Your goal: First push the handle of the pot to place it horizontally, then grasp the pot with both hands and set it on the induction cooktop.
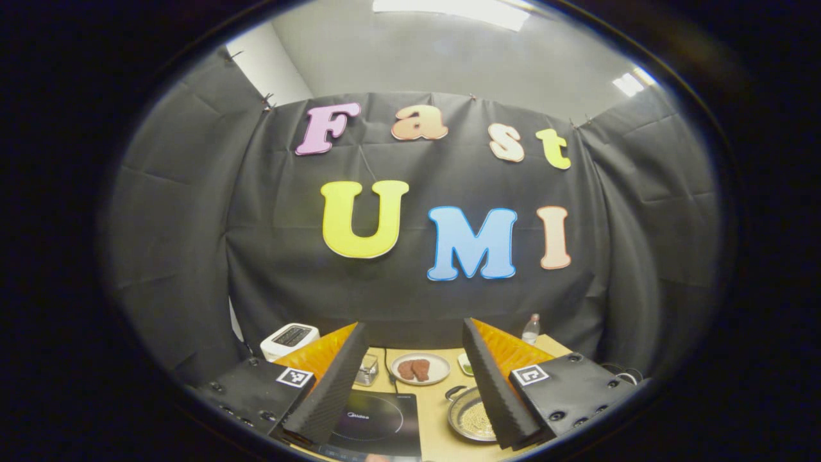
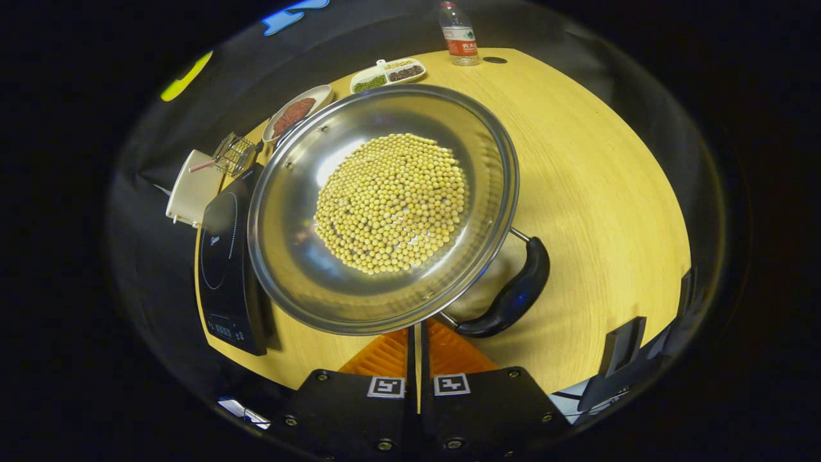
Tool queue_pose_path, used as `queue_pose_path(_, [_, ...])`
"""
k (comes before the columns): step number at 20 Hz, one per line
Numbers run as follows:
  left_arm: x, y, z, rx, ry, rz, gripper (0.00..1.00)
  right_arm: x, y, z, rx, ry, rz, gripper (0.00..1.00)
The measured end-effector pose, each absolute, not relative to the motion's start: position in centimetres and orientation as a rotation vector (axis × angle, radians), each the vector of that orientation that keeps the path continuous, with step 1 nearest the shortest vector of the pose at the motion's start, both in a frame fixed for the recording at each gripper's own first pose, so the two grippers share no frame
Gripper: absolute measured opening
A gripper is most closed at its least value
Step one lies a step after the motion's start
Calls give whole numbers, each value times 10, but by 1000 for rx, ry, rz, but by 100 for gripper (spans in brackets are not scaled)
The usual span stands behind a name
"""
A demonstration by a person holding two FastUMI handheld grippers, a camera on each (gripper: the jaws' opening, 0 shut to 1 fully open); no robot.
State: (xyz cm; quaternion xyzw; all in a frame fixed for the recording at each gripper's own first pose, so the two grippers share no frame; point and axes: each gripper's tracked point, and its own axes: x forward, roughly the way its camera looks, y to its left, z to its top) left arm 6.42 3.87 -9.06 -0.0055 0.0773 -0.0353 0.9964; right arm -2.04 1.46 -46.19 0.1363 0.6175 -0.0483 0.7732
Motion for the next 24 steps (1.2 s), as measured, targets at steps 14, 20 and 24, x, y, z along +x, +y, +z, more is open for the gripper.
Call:
queue_pose_path(14, [73, 22, -99, 10, 174, -88, 99, 9, -70, -473, 24, 1346, -168, 2])
queue_pose_path(20, [79, 6, -110, 16, 187, -97, 99, 33, -97, -475, -48, 1307, -155, 2])
queue_pose_path(24, [86, -7, -120, 21, 201, -97, 99, 51, -115, -475, -75, 1280, -161, 2])
